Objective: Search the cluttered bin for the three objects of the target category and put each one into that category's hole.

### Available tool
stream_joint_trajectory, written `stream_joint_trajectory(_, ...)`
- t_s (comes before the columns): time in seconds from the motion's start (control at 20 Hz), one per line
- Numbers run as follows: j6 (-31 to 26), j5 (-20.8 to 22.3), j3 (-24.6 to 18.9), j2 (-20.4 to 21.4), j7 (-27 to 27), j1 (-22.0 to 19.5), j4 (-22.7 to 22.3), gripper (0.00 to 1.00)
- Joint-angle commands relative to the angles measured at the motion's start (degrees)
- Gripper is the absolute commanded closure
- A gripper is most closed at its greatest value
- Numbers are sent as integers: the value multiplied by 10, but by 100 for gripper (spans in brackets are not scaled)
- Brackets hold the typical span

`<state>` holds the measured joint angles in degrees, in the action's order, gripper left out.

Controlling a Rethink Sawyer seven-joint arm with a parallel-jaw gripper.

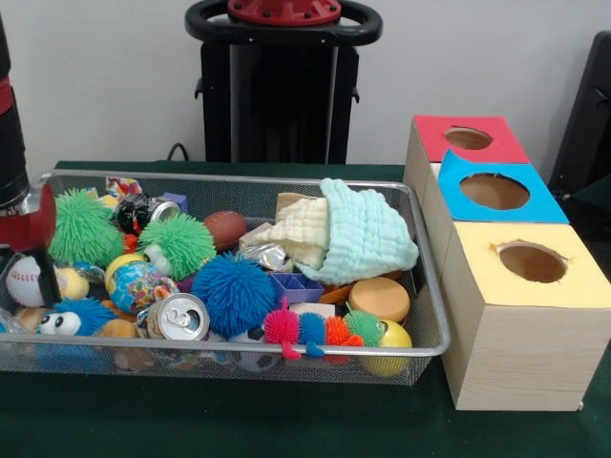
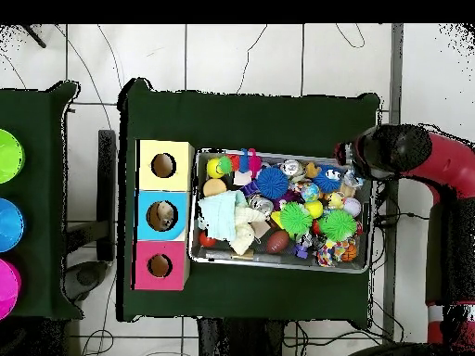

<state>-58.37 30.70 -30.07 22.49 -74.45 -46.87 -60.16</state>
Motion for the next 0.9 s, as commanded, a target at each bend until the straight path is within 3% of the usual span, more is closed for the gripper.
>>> stream_joint_trajectory(0.05,50,28,19,-33,21,-1,13,0)
stream_joint_trajectory(0.9,87,32,19,-82,39,-5,54,0)
